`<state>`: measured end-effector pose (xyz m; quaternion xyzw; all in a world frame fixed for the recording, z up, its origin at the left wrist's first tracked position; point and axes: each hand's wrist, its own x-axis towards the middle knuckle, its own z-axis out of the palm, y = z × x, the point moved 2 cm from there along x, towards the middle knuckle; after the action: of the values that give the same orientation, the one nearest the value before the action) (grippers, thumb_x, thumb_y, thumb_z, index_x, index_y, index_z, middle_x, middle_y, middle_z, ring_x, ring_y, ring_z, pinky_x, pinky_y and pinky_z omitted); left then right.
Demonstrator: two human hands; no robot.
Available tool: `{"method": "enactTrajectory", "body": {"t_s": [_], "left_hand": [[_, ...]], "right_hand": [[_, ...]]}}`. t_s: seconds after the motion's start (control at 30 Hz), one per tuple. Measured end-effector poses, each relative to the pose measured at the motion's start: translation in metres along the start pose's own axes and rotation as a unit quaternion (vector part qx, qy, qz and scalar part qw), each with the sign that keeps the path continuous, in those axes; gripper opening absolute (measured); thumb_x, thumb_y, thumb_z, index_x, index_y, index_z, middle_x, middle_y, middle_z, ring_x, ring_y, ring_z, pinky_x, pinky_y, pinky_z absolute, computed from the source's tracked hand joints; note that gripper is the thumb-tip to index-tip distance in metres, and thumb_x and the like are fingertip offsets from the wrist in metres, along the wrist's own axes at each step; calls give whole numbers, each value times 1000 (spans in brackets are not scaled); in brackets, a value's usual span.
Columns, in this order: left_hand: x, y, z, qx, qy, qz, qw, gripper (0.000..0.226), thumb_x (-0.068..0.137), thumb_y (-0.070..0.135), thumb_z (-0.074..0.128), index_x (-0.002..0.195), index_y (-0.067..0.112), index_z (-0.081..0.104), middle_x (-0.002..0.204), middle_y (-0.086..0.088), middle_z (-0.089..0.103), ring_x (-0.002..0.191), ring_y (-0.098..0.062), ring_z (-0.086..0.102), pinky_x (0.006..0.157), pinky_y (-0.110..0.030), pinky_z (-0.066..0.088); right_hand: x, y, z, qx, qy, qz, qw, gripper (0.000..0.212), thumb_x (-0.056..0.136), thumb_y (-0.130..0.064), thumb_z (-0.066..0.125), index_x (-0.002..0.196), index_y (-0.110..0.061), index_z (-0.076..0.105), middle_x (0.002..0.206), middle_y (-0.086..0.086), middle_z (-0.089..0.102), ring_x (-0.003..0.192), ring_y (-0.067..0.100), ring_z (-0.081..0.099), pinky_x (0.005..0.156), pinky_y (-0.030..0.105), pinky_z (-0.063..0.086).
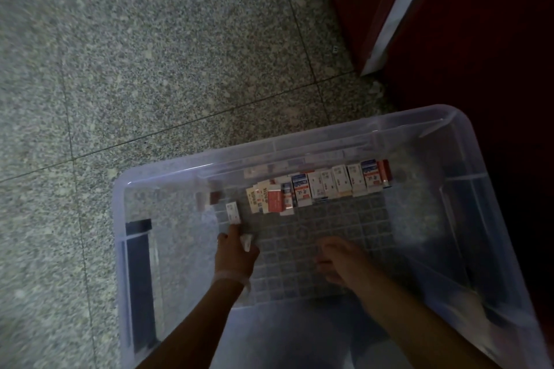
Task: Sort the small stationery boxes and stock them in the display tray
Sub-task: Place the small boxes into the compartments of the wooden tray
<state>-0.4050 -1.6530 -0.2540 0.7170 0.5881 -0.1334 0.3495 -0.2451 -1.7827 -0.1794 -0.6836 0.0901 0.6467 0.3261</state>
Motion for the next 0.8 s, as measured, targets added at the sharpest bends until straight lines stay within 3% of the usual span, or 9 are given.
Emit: {"method": "enactTrajectory", "body": {"t_s": [0.1, 0.2, 0.27, 0.37, 0.43, 0.53, 0.63, 0.7, 0.8], "left_hand": [[-29, 28, -19, -13, 50, 145, 988, 23, 86, 14, 65, 105, 13, 53, 101, -4, 53, 80, -9, 52, 67, -10, 40], [-77, 67, -35, -5, 17, 348, 937, 41, 79, 31, 60, 117, 26, 47, 102, 6, 59, 84, -3, 52, 73, -8, 39], [-92, 76, -43, 34, 13, 408, 912, 59, 74, 47, 57, 129, 31, 41, 112, 17, 60, 99, -4, 52, 79, -15, 39], [-84, 73, -61, -104, 18, 319, 942, 49, 83, 57, 51, 128, 38, 43, 125, 29, 48, 118, 7, 46, 95, -14, 37], [-59, 58, -62, -184, 61, 171, 966, 43, 87, 43, 58, 125, 27, 46, 126, 5, 52, 121, -13, 49, 100, -28, 40], [-5, 49, -55, 96, 131, 104, 981, 54, 85, 15, 65, 133, 2, 45, 137, -24, 43, 131, -40, 36, 107, -45, 29], [26, 44, -46, 401, 34, 88, 911, 67, 92, 37, 52, 147, 10, 23, 151, -25, 23, 140, -41, 17, 113, -48, 17], [31, 38, -43, 453, 9, 84, 887, 75, 92, 47, 50, 150, 15, 15, 151, -27, 20, 138, -43, 22, 111, -47, 20], [39, 33, -37, 443, 51, 117, 887, 74, 63, 28, 85, 127, 6, 56, 104, -34, 59, 87, -43, 61, 81, -46, 48]], "right_hand": [[-6, -3, 10, 53, -35, -5, 998, 24, 99, -18, 41, 116, -11, 57, 111, 18, 60, 105, 32, 57, 100, 49, 43], [-10, -1, 26, 200, -114, 0, 973, 35, 87, -41, 51, 115, -21, 61, 110, 11, 66, 98, 27, 63, 80, 44, 54], [-13, -2, 29, 291, -156, -3, 944, 36, 86, -35, 52, 113, -14, 63, 103, 13, 70, 89, 25, 68, 63, 35, 55], [-18, -7, 23, 339, -164, -24, 926, 24, 82, -24, 56, 97, -8, 65, 77, 9, 71, 68, 17, 68, 56, 29, 53], [-18, -7, 14, 317, -139, -20, 938, 13, 84, -18, 56, 90, -8, 63, 67, 7, 67, 59, 14, 64, 53, 27, 52], [-16, -2, 3, 293, -99, -6, 951, 10, 92, -13, 52, 90, -10, 61, 68, 8, 66, 62, 16, 62, 48, 24, 51], [-16, 3, -1, 287, -85, -6, 954, 11, 93, -13, 51, 90, -12, 62, 67, 7, 67, 65, 17, 62, 49, 25, 51], [-16, 4, -3, 277, -79, -9, 958, 11, 92, -12, 51, 88, -14, 61, 65, 5, 68, 64, 17, 62, 51, 26, 50], [-17, 5, -3, 265, -74, -10, 961, 11, 92, -12, 52, 87, -15, 61, 63, 4, 67, 62, 16, 61, 53, 28, 50]]}}
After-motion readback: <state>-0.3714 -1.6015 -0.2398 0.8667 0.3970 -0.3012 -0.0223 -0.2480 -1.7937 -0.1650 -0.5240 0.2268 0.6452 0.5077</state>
